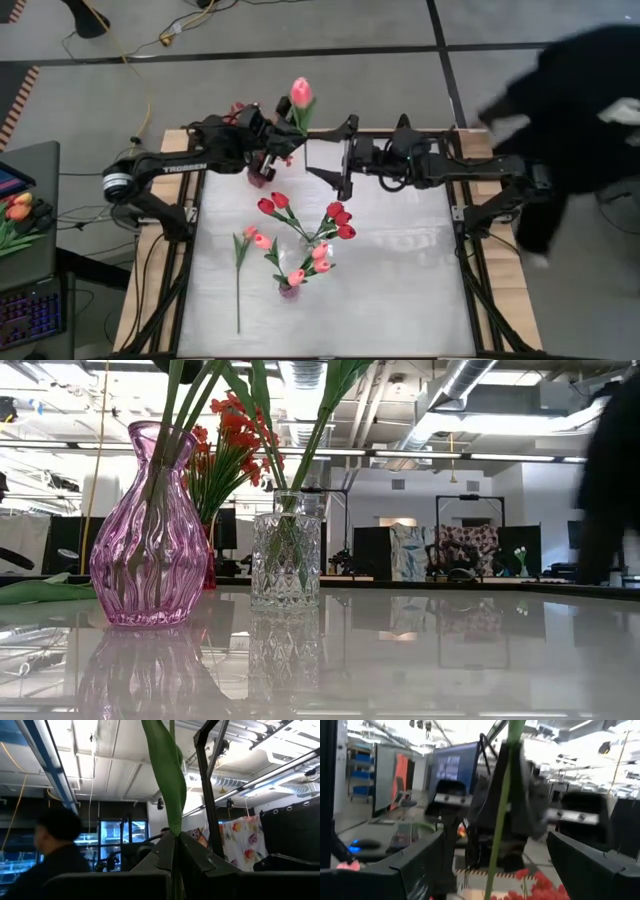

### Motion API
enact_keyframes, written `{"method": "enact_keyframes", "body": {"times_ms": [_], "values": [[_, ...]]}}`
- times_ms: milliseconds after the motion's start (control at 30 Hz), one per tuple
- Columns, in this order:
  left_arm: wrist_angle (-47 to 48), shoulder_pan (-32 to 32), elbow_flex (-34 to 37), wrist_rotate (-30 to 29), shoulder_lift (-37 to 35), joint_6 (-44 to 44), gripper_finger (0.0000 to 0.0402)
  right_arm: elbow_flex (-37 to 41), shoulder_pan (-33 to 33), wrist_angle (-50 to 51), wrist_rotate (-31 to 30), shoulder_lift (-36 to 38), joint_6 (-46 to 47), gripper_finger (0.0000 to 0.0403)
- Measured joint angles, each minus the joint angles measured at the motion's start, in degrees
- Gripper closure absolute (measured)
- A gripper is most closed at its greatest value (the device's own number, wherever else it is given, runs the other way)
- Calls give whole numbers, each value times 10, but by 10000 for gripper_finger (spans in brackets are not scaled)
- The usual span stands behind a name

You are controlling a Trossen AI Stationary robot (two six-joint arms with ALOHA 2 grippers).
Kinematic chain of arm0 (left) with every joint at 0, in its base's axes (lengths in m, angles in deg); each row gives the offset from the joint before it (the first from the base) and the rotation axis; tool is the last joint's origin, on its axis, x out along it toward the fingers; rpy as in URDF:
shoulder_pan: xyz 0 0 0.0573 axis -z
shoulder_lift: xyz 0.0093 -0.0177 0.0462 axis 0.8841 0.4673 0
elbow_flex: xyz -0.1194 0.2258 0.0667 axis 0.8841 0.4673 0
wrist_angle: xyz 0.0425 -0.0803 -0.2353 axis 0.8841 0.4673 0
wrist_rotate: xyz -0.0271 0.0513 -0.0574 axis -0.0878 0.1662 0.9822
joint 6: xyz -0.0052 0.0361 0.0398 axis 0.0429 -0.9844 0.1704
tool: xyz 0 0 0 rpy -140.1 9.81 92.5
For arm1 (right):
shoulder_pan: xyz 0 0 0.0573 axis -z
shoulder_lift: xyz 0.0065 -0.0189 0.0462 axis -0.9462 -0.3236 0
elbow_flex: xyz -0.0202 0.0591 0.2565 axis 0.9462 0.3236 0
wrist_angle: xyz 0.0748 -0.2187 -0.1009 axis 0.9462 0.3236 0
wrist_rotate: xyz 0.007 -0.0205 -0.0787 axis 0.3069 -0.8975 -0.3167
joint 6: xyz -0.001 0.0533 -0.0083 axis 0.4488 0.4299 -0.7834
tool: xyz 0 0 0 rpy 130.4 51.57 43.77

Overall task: Sort flowers into vase by color
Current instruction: Put the pink flower into the purple vase

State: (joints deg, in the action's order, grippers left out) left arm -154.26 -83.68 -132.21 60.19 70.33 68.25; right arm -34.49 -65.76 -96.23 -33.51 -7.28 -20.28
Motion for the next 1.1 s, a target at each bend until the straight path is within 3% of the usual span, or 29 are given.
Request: {"method": "enact_keyframes", "body": {"times_ms": [233,633,1100], "values": [[4,0,-5,-3,6,-17,401,0,0,10,8,-1,0,39],[10,2,-5,-13,6,-20,401,0,1,6,-7,-1,15,168],[14,25,-5,-48,6,-59,401,0,0,2,-8,-1,16,242]]}}
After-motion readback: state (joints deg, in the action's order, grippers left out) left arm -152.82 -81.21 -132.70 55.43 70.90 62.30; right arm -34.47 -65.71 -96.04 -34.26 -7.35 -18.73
